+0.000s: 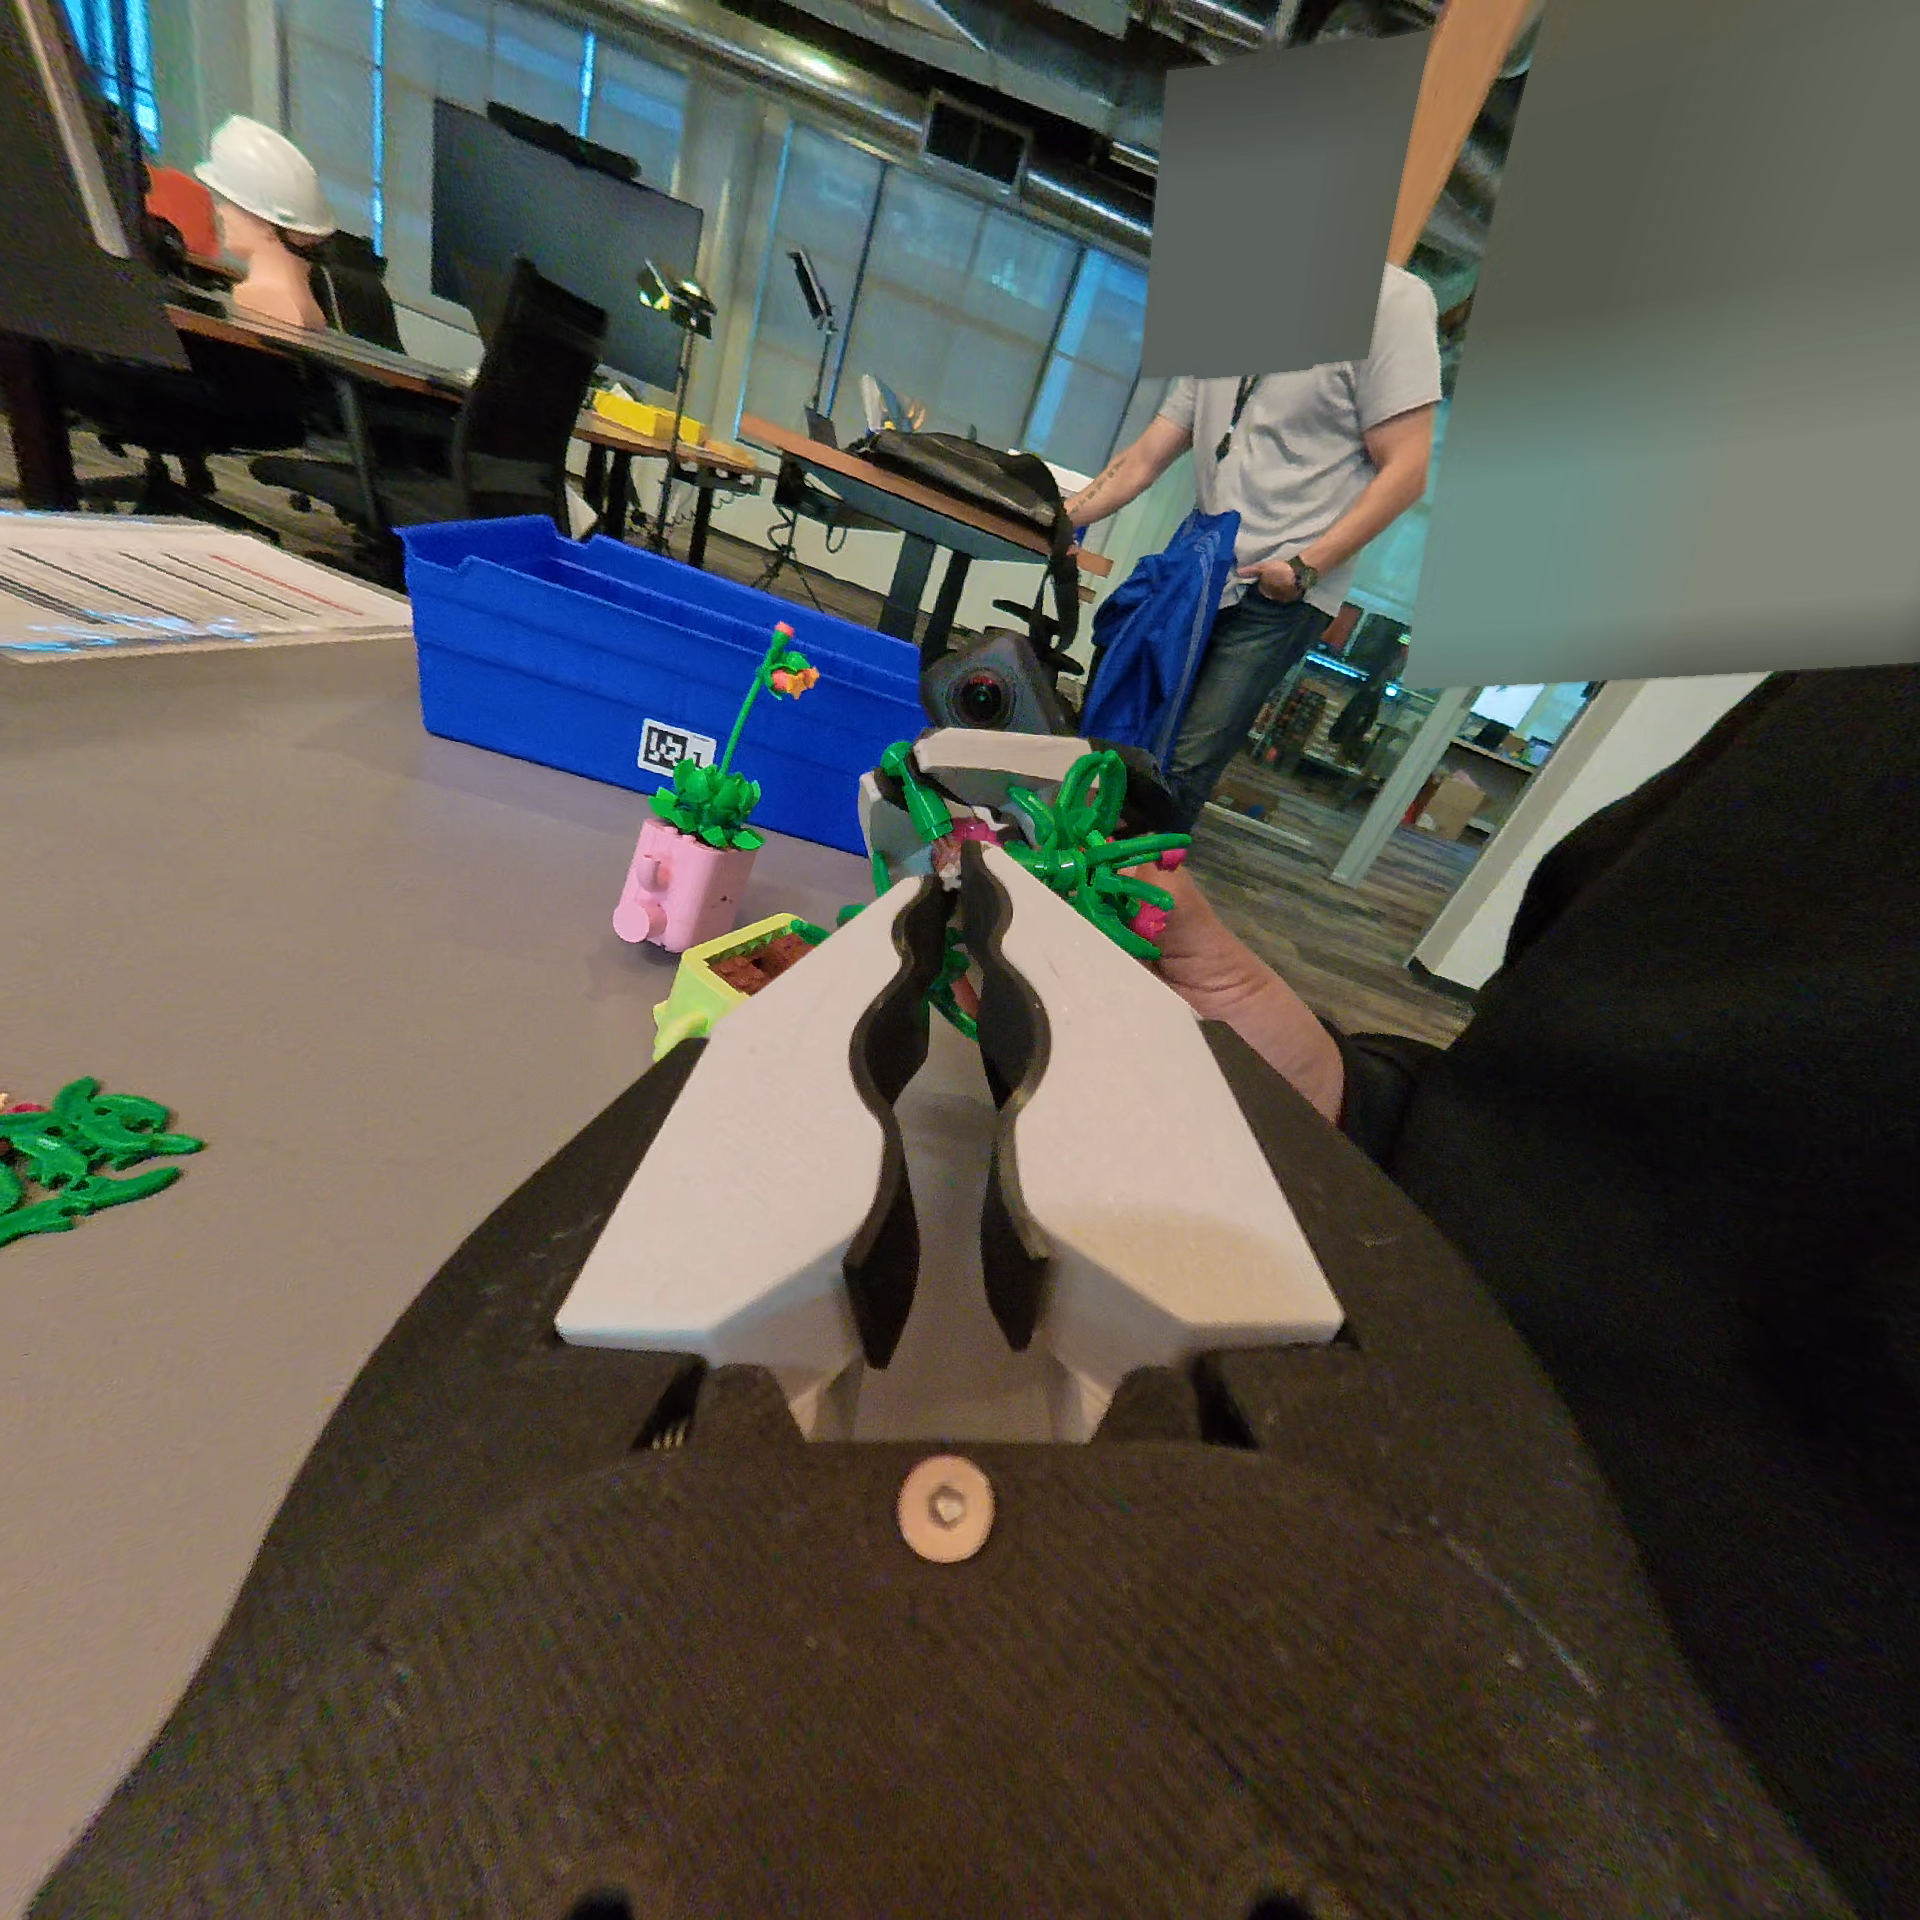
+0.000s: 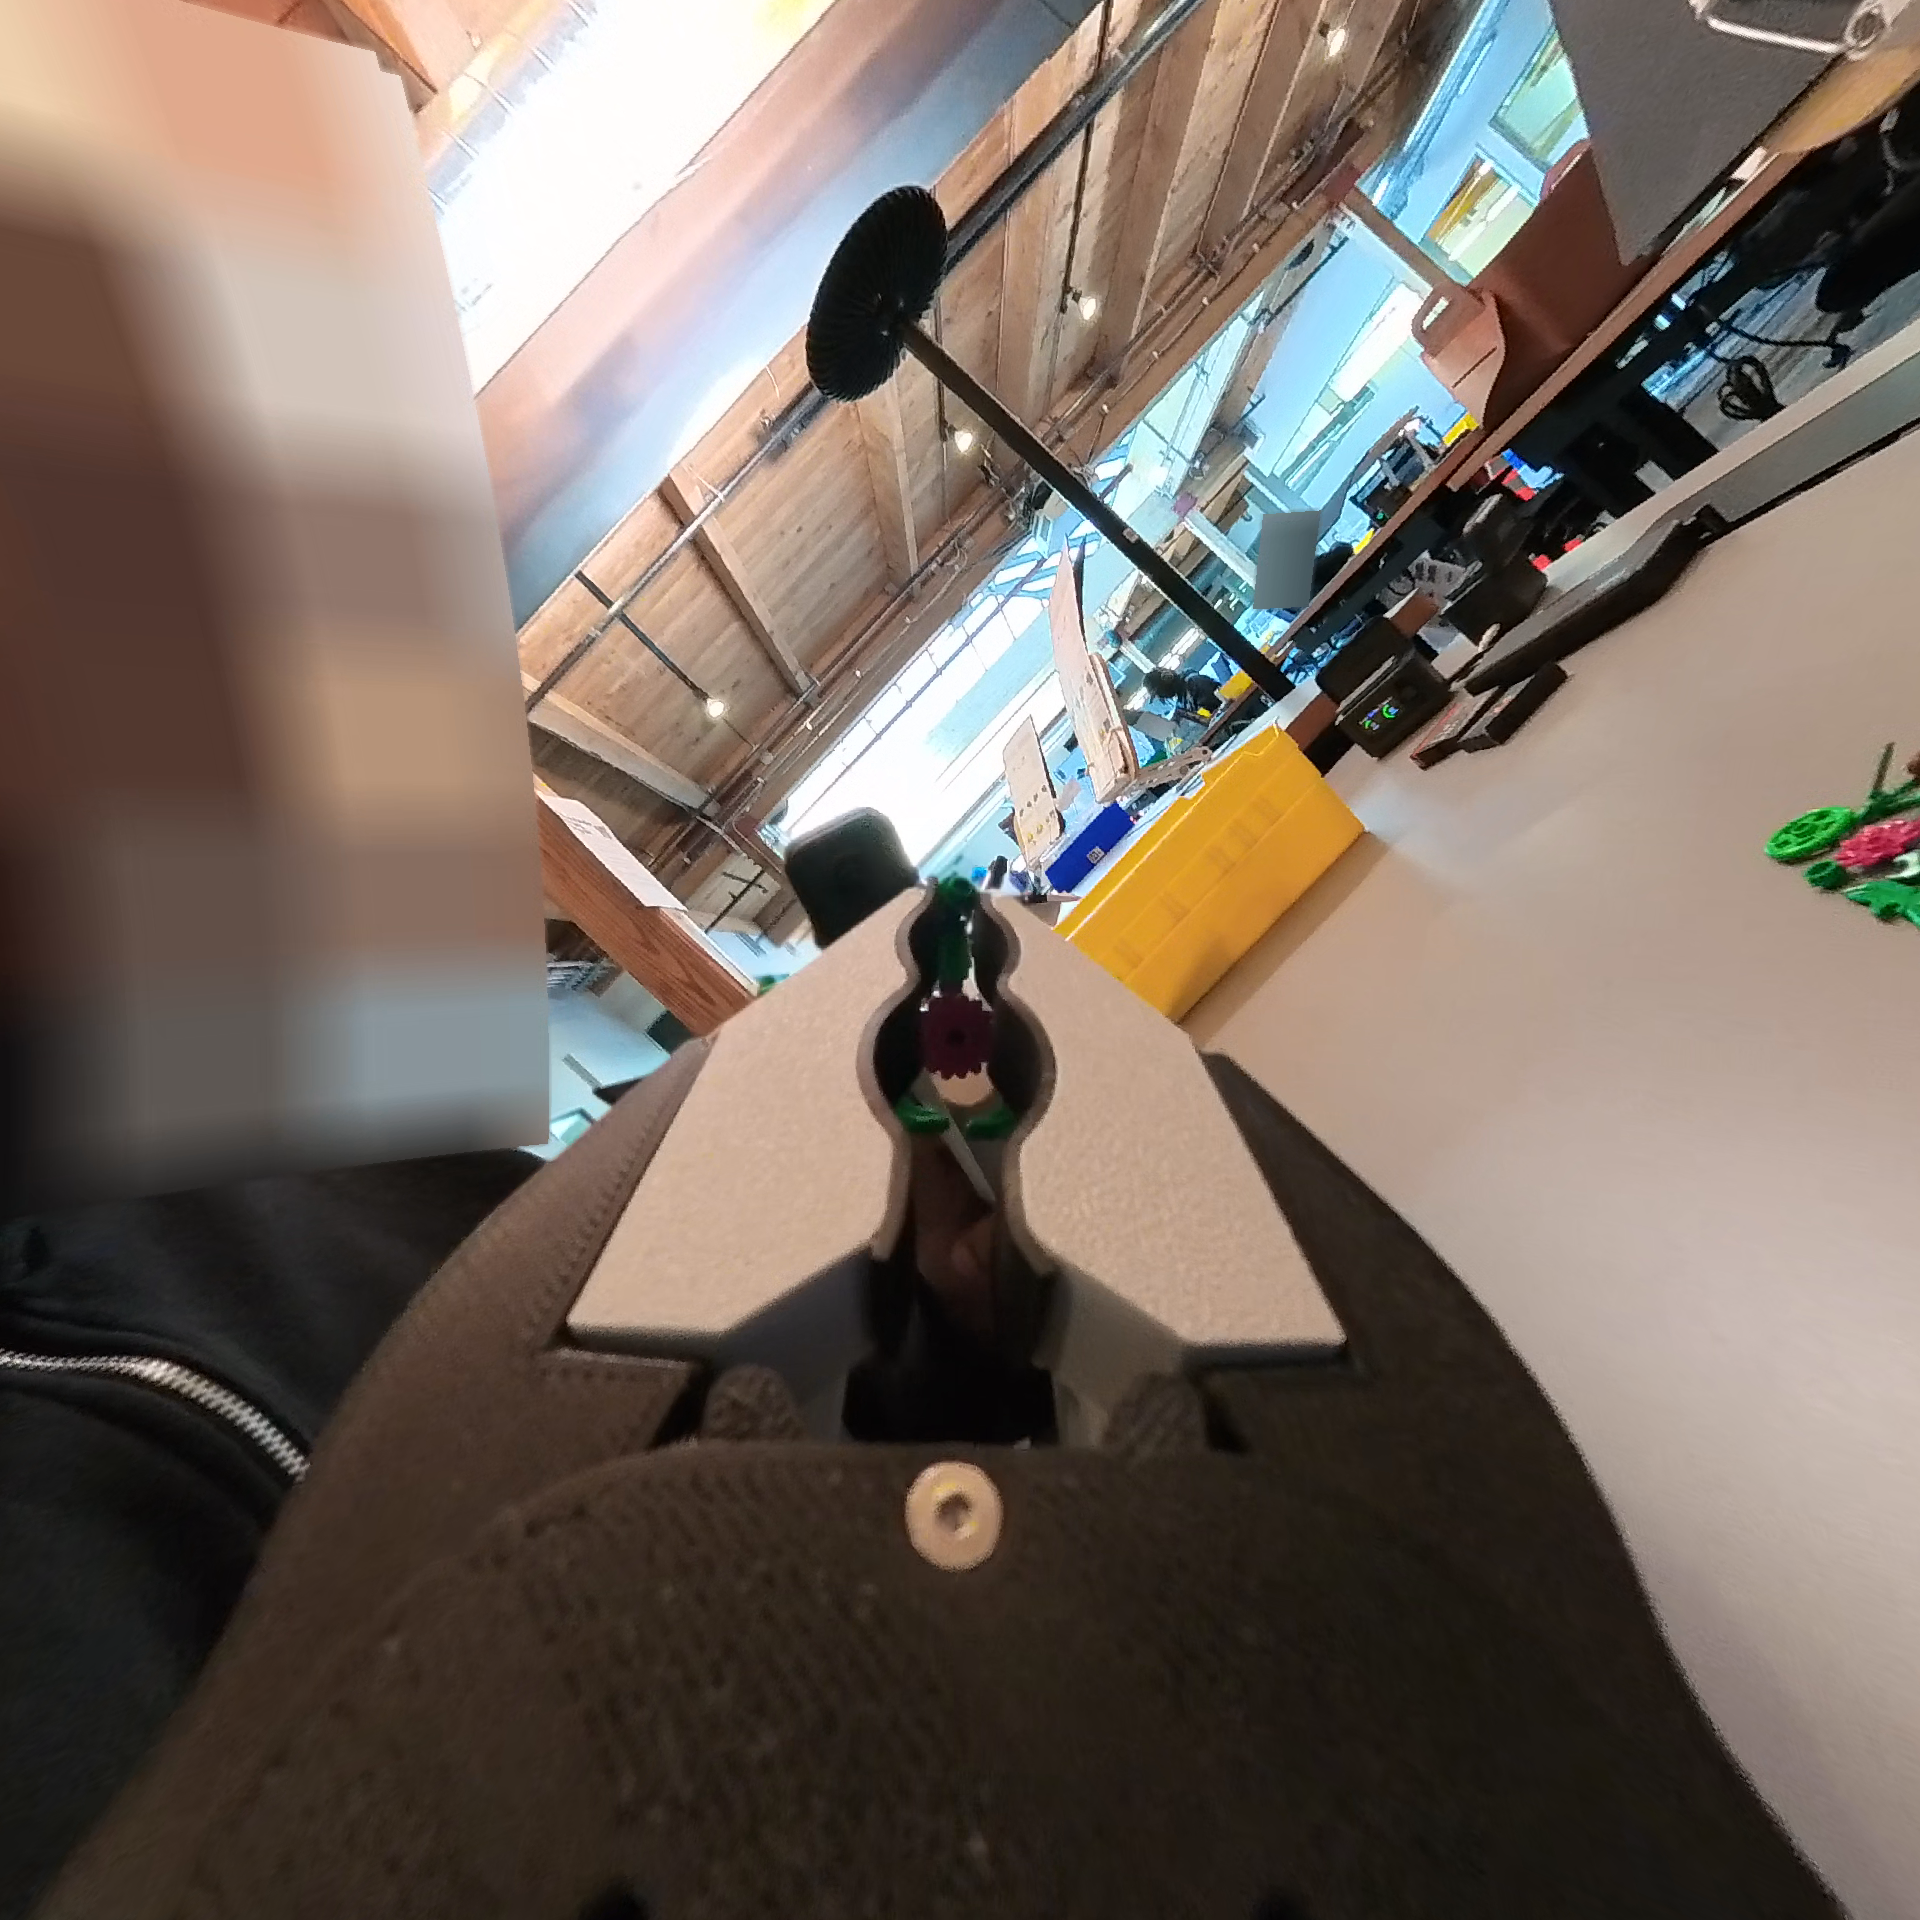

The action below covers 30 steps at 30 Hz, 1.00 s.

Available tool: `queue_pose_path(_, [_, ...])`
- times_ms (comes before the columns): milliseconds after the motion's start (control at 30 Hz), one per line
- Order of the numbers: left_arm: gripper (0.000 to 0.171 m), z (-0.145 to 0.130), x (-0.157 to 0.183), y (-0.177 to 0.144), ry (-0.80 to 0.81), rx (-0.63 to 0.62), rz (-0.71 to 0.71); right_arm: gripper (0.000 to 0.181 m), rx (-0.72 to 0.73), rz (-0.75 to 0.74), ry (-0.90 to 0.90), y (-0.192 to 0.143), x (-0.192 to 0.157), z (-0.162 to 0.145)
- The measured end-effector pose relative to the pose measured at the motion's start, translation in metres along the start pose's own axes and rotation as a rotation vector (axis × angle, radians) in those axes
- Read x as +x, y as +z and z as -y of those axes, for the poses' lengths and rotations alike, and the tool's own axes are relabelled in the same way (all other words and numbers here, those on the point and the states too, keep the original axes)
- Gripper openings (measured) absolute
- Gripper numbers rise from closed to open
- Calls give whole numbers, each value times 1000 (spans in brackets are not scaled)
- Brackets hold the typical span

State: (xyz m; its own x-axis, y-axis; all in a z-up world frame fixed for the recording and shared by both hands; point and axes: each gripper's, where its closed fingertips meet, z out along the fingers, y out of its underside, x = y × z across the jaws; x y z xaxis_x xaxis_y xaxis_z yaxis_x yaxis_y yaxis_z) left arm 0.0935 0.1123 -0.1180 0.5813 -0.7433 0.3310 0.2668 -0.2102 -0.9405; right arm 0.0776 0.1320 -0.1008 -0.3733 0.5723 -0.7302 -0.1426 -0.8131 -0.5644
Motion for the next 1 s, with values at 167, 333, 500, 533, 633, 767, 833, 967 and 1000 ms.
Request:
queue_pose_path(167, [1,3,6,-4,-50,-3,-81,3,-71,24,-29,4,-7,-4])
queue_pose_path(333, [1,2,6,-6,-59,-11,-98,3,-88,-2,-76,5,-7,-5])
queue_pose_path(500, [0,-14,9,-5,-46,-94,-133,4,85,42,-13,-8,-11,25])
queue_pose_path(533, [0,-17,8,-4,-31,-103,-123,4,152,62,18,-19,-12,43])
queue_pose_path(633, [0,-4,-7,-7,-26,-20,-38,3,95,-24,-107,-22,-11,42])
queue_pose_path(767, [1,-9,-56,-22,6,-47,224,3,-4,-77,-210,-12,-9,26])
queue_pose_path(833, [1,-22,-76,-25,28,-128,354,4,-69,-127,-222,-14,5,20])
queue_pose_path(967, [2,-54,-94,-22,106,-316,492,4,-129,-171,-173,-14,26,4])
queue_pose_path(1000, [2,-56,-94,-21,128,-339,503,4,-138,-171,-158,-13,29,-1])
